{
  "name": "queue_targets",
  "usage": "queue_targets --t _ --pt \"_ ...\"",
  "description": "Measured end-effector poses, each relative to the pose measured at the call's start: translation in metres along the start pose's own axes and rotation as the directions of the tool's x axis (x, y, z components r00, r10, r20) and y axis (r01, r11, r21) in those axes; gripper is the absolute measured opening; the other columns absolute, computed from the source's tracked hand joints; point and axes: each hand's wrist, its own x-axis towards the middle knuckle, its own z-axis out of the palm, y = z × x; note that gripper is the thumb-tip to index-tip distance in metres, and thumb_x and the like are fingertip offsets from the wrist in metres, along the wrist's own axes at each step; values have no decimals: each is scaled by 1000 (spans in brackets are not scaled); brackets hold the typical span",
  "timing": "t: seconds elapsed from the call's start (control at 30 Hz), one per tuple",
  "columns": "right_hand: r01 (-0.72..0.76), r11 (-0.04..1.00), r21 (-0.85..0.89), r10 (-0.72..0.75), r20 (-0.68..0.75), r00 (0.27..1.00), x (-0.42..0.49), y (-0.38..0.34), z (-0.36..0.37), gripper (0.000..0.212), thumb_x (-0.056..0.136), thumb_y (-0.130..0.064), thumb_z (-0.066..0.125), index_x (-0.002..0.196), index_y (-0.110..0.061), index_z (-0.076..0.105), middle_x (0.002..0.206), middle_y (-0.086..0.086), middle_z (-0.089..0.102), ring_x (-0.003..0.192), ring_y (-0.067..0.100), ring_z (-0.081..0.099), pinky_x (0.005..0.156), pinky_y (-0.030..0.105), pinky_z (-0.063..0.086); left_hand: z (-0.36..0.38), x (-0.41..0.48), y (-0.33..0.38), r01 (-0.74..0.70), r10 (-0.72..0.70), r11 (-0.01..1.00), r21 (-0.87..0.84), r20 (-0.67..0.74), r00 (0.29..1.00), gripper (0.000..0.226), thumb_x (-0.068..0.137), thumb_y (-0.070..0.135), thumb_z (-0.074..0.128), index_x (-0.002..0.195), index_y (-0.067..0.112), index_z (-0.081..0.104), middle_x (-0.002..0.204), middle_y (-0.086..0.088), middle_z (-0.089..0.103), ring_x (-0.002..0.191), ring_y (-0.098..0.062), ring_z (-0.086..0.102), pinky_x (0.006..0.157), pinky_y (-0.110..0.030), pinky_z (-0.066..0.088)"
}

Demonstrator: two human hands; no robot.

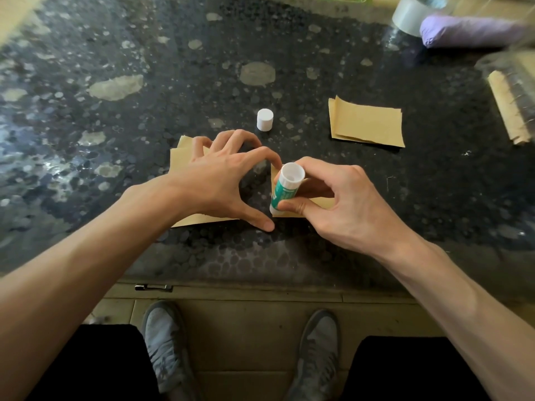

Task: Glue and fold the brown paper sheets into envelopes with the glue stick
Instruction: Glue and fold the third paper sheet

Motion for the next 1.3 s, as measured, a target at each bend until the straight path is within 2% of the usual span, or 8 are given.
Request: queue_targets --t 0.17,0.33,0.4,0.53,0.73,0.93,1.1,1.3 --pt "-67 996 52 66 22 998 -3 6 -1 24 92 -26 79 114 -22 70 108 -14 74 105 0 70 93 21 56 0 -1 0 3 -3 1000 8 1 1000 108 49 93 66 143 57 30 152 12 24 149 -17 13 120 -50 13" --pt "-191 836 515 284 -108 953 -10 13 -8 23 91 -25 73 112 -17 72 107 -4 78 102 12 75 87 28 61 -1 -1 0 -6 6 1000 -26 -1 1000 104 47 93 67 139 58 35 150 13 25 150 -17 11 119 -50 11" --pt "-170 800 576 333 -189 924 -11 16 -13 24 91 -27 71 114 -17 72 110 -3 78 106 16 74 88 32 62 -2 -1 0 -4 4 1000 -30 2 1000 103 47 93 66 139 58 36 150 13 24 151 -16 10 120 -48 10" --pt "-178 872 456 342 -310 887 -11 25 -16 27 93 -29 73 118 -19 70 111 -6 77 107 13 74 92 35 62 -1 0 -1 0 -1 999 -46 -20 1000 86 61 90 60 138 58 39 150 13 25 151 -15 10 120 -48 8" --pt "-187 890 416 342 -337 877 -10 31 -15 30 95 -30 74 121 -17 70 114 -5 76 109 14 73 97 42 60 4 1 1 19 -30 995 -102 -110 993 59 78 73 68 131 58 48 139 17 30 149 -14 15 120 -52 6" --pt "-154 957 245 225 -296 928 -10 28 -16 29 96 -28 74 121 -16 68 115 -9 72 108 6 70 95 25 57 9 2 4 21 -35 996 -85 -172 984 59 76 68 72 129 56 48 139 14 33 147 -18 19 119 -53 9" --pt "-99 993 69 110 -185 976 -7 25 -7 32 98 -34 72 127 -25 65 116 -17 69 111 5 66 95 33 57 8 3 7 42 -55 996 -82 -163 985 63 74 67 72 131 56 47 142 12 33 147 -18 19 119 -52 10" --pt "-64 998 -27 59 -155 986 0 20 -2 34 97 -36 72 128 -28 61 109 -34 59 107 -15 60 92 3 44 9 4 6 49 -61 996 -74 -165 984 64 74 67 74 131 57 46 143 11 33 148 -20 19 119 -54 11"
